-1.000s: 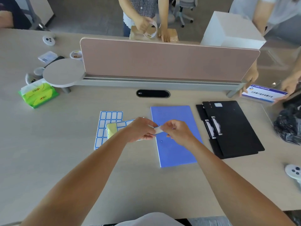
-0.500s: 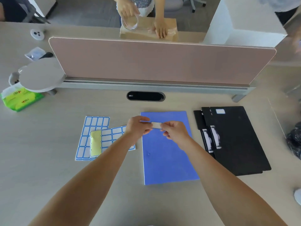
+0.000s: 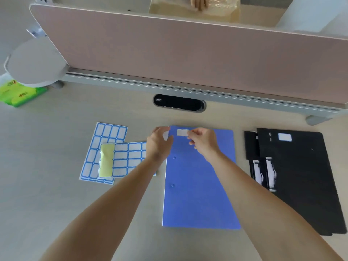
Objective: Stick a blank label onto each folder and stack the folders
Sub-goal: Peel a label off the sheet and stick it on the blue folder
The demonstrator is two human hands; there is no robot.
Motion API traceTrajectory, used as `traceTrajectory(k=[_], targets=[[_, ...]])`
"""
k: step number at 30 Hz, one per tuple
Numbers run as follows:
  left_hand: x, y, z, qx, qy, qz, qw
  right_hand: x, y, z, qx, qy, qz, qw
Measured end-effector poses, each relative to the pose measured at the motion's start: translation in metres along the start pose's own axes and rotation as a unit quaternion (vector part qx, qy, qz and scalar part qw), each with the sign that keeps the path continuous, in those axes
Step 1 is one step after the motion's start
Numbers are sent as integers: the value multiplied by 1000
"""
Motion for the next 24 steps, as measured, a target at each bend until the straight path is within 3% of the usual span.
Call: traceTrajectory(k=[4, 7, 12, 24], targets=[[12, -7, 3, 161, 122, 19, 979, 1, 4, 3, -8, -23, 16, 1000], [23, -14, 3, 222, 184, -10, 958, 0, 6, 4, -15, -40, 21, 999], [35, -18, 0, 240, 255, -68, 934, 3, 10, 5, -21, -65, 29, 997], [40, -19, -4, 226, 309, -100, 918, 4, 11, 6, -16, -89, 43, 995]])
Point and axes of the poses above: each hand's wrist, its own y-axis towards the middle knuckle, its own x-axis out of the palm, z = x × y, the point moved 5 cm from there along y, towards the middle knuckle, and after that the axes turned 8 degrees about y, right-handed, at the moved point
